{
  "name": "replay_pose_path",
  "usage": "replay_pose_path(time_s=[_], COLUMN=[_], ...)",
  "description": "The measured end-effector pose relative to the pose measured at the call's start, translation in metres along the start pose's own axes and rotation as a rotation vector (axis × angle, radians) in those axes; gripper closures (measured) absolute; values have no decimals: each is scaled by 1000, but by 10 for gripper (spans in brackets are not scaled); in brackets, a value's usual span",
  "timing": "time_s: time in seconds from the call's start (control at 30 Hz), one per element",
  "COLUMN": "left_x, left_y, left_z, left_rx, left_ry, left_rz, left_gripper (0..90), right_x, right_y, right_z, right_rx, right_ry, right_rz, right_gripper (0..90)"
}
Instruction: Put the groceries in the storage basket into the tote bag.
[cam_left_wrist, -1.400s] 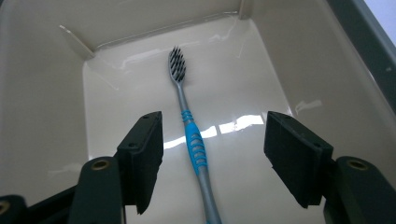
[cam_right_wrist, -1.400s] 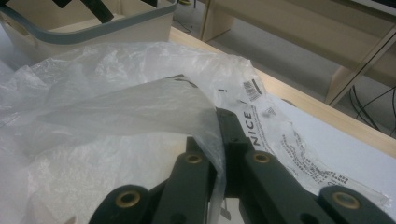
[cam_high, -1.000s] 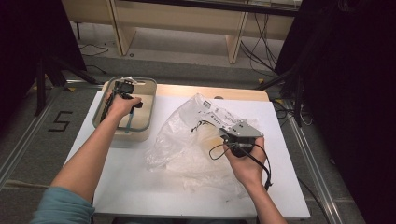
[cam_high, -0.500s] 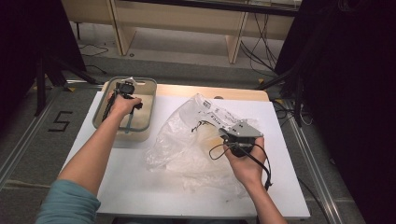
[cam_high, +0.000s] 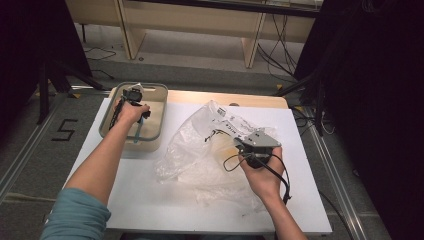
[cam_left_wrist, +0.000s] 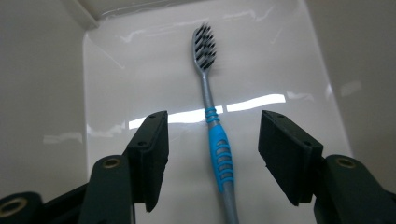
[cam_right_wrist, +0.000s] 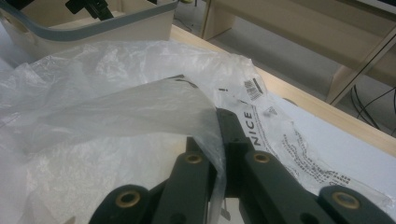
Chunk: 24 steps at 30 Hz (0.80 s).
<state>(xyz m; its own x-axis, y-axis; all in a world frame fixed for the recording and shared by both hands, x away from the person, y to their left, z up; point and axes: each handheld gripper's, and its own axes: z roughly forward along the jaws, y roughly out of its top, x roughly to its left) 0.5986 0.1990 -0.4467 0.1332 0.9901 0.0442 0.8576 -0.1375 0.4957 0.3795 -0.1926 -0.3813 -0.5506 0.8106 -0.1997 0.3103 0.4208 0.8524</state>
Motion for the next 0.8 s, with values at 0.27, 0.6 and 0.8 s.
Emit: replay_pose_path(time_s=[0.27,0.6,0.8], left_x=[-1,-1,-2], left_y=[0,-2,-2], left_z=[4,9,11], left_rx=[15,36,45], left_ry=[0,-1,-14], left_rz=[13,9,14], left_gripper=[435,473,506], right_x=[0,0,0], right_y=[-1,-1,-1], right_z=[1,1,1], right_rx=[4,4,3], right_ry=[2,3,3], right_rz=[0,-2,-3], right_gripper=[900,900,900])
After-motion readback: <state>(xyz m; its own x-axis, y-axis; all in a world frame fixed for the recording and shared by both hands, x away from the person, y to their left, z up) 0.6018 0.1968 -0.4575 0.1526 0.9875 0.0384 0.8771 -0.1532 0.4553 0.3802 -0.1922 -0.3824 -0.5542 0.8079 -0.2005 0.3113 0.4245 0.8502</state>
